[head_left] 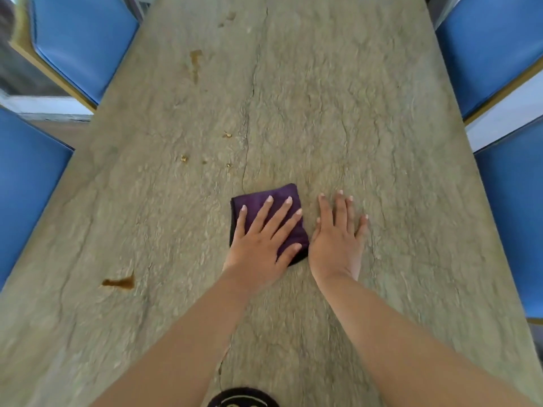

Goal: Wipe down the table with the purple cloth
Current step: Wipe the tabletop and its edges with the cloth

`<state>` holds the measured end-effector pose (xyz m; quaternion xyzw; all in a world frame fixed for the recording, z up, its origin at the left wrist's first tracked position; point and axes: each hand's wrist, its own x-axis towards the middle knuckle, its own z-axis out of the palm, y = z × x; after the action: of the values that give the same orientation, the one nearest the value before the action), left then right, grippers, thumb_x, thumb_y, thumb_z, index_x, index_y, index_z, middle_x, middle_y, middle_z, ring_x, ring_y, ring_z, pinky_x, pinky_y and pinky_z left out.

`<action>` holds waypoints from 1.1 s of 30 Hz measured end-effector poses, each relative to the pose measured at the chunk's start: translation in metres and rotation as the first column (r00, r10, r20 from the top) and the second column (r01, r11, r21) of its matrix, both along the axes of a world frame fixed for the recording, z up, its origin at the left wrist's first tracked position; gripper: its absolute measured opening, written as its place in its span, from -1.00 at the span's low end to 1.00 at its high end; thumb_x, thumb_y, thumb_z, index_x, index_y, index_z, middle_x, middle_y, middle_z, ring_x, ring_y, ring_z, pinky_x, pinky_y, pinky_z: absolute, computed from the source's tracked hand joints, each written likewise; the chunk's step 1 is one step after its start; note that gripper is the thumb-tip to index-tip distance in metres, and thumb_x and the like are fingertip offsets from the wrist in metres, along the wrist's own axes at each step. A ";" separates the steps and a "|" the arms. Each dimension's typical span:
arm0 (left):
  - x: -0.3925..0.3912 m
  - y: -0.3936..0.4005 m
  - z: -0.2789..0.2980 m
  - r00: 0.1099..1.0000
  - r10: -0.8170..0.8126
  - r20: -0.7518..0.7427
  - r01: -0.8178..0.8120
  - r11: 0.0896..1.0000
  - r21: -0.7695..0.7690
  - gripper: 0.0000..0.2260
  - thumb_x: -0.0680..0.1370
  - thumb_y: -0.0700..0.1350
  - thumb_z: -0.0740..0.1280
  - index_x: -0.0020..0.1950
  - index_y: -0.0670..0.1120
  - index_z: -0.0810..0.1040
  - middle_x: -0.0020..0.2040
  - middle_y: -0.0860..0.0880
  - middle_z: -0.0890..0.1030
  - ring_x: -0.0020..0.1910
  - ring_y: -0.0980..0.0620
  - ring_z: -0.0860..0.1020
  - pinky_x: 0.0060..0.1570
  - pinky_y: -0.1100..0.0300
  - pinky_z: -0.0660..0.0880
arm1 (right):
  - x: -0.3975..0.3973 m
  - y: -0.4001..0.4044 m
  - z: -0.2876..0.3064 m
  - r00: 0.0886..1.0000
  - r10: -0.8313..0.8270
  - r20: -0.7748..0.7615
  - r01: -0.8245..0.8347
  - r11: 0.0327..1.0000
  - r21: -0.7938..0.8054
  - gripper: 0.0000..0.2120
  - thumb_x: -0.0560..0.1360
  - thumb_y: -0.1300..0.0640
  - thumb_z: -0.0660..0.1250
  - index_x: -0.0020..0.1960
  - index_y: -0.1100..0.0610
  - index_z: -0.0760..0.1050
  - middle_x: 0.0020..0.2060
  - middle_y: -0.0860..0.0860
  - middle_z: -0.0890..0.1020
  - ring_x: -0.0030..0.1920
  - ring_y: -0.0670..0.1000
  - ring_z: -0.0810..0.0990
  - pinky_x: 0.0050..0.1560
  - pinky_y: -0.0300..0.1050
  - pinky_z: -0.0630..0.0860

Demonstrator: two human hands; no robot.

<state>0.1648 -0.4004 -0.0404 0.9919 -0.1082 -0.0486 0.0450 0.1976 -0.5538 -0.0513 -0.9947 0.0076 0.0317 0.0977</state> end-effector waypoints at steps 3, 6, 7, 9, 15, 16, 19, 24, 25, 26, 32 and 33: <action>-0.037 0.031 -0.004 0.980 -0.199 0.003 0.198 0.979 0.035 -0.46 0.60 0.29 -0.10 0.57 0.20 -0.03 0.59 0.13 -0.03 0.58 0.00 -0.07 0.47 -0.24 0.00 | 0.000 0.001 0.002 1.000 -0.002 0.004 0.002 1.000 0.020 -0.50 0.63 0.06 -0.11 0.55 -0.06 -0.09 0.56 0.02 -0.11 0.54 0.05 -0.21 0.50 0.18 -0.22; -0.026 0.057 -0.003 0.986 -0.168 0.000 0.168 0.985 0.028 -0.43 0.56 0.34 -0.07 0.55 0.26 -0.10 0.60 0.09 -0.12 0.58 -0.03 -0.13 0.48 -0.21 -0.05 | -0.001 0.002 0.005 1.000 0.007 0.008 -0.007 0.999 0.031 -0.50 0.63 0.07 -0.10 0.55 -0.05 -0.08 0.56 0.03 -0.11 0.54 0.06 -0.21 0.50 0.19 -0.21; -0.014 0.057 -0.003 0.996 -0.082 -0.014 0.083 0.996 0.033 -0.40 0.54 0.37 -0.09 0.54 0.28 -0.16 0.60 0.07 -0.18 0.57 -0.05 -0.17 0.49 -0.21 -0.07 | -0.001 0.001 0.005 1.000 0.013 0.006 -0.013 1.000 0.028 -0.50 0.63 0.07 -0.10 0.55 -0.04 -0.09 0.56 0.03 -0.11 0.54 0.07 -0.21 0.50 0.19 -0.20; 0.012 0.046 0.000 0.991 0.133 -0.029 -0.132 0.990 0.042 -0.37 0.50 0.41 -0.16 0.53 0.28 -0.24 0.59 0.03 -0.24 0.56 -0.08 -0.23 0.49 -0.21 -0.13 | -0.001 0.001 0.004 1.000 0.024 0.001 -0.024 0.999 0.025 -0.50 0.63 0.06 -0.12 0.55 -0.03 -0.11 0.56 0.05 -0.11 0.54 0.08 -0.21 0.50 0.21 -0.20; 0.007 0.017 -0.001 0.975 0.212 -0.068 -0.212 0.977 0.014 -0.40 0.51 0.40 -0.17 0.51 0.31 -0.27 0.59 0.07 -0.23 0.56 -0.07 -0.24 0.47 -0.23 -0.22 | -0.023 -0.001 0.011 0.996 0.080 0.027 -0.082 0.993 0.086 -0.53 0.64 0.08 -0.04 0.54 0.02 0.07 0.55 0.08 0.03 0.55 0.08 -0.08 0.52 0.10 -0.15; -0.009 0.015 0.000 0.986 0.156 -0.057 -0.155 0.988 0.013 -0.40 0.51 0.40 -0.18 0.51 0.31 -0.26 0.59 0.07 -0.23 0.56 -0.07 -0.23 0.48 -0.23 -0.21 | -0.031 0.000 0.012 0.995 0.083 0.045 -0.088 0.991 0.104 -0.54 0.63 0.10 -0.02 0.53 0.03 0.10 0.54 0.08 0.05 0.54 0.08 -0.05 0.52 0.06 -0.15; -0.068 0.022 0.004 0.999 -0.031 -0.023 0.031 0.999 0.014 -0.40 0.53 0.39 -0.14 0.54 0.28 -0.18 0.60 0.06 -0.17 0.57 -0.06 -0.18 0.48 -0.24 -0.13 | -0.061 0.011 0.011 0.995 0.057 0.085 -0.070 0.985 0.158 -0.54 0.62 0.15 0.03 0.52 0.04 0.15 0.53 0.09 0.10 0.54 0.09 -0.03 0.51 0.01 -0.16; -0.115 0.105 0.000 0.919 -0.394 0.019 0.392 0.918 0.056 -0.39 0.53 0.37 0.03 0.55 0.25 0.03 0.60 0.06 0.02 0.58 -0.05 -0.04 0.49 -0.22 -0.03 | -0.107 0.050 0.010 0.995 -0.068 0.072 0.050 0.973 0.226 -0.52 0.59 0.20 0.07 0.50 0.05 0.18 0.53 0.14 0.09 0.54 0.12 -0.08 0.52 0.00 -0.19; -0.107 0.124 -0.001 0.919 -0.394 0.016 0.392 0.918 0.066 -0.39 0.53 0.37 0.03 0.55 0.26 0.03 0.59 0.06 0.03 0.58 -0.04 -0.03 0.49 -0.21 -0.03 | -0.118 0.062 0.011 0.994 -0.087 0.070 0.068 0.968 0.240 -0.52 0.59 0.21 0.08 0.50 0.06 0.19 0.53 0.16 0.09 0.54 0.13 -0.08 0.52 0.01 -0.19; -0.096 0.138 -0.001 0.936 -0.352 0.007 0.351 0.934 0.069 -0.39 0.51 0.39 0.00 0.54 0.27 0.01 0.59 0.07 0.02 0.58 -0.03 -0.04 0.49 -0.20 -0.04 | -0.129 0.073 0.013 0.993 -0.096 0.064 0.077 0.965 0.250 -0.51 0.58 0.22 0.08 0.50 0.06 0.18 0.53 0.17 0.08 0.54 0.14 -0.09 0.52 0.02 -0.19; -0.055 0.126 0.003 0.995 -0.006 -0.096 0.007 1.000 0.013 -0.39 0.50 0.43 -0.14 0.51 0.34 -0.20 0.58 0.10 -0.24 0.55 -0.06 -0.28 0.46 -0.21 -0.30 | -0.178 0.120 0.014 0.995 -0.100 0.016 0.091 0.954 0.286 -0.39 0.55 0.35 0.08 0.55 0.06 0.05 0.55 0.08 -0.05 0.54 0.04 -0.23 0.50 -0.02 -0.31; -0.060 0.122 0.003 0.995 -0.019 -0.101 0.019 1.000 -0.001 -0.40 0.51 0.43 -0.14 0.51 0.33 -0.21 0.58 0.10 -0.26 0.55 -0.07 -0.29 0.46 -0.22 -0.30 | -0.183 0.124 0.013 0.993 -0.109 0.031 0.095 0.947 0.307 -0.39 0.54 0.37 0.08 0.54 0.08 0.07 0.55 0.07 -0.02 0.54 0.03 -0.20 0.50 -0.04 -0.31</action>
<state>0.1047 -0.2780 -0.0372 0.9872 -0.1150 -0.0989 0.0498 0.0146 -0.4299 -0.0378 -0.9663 0.0516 0.0035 0.2520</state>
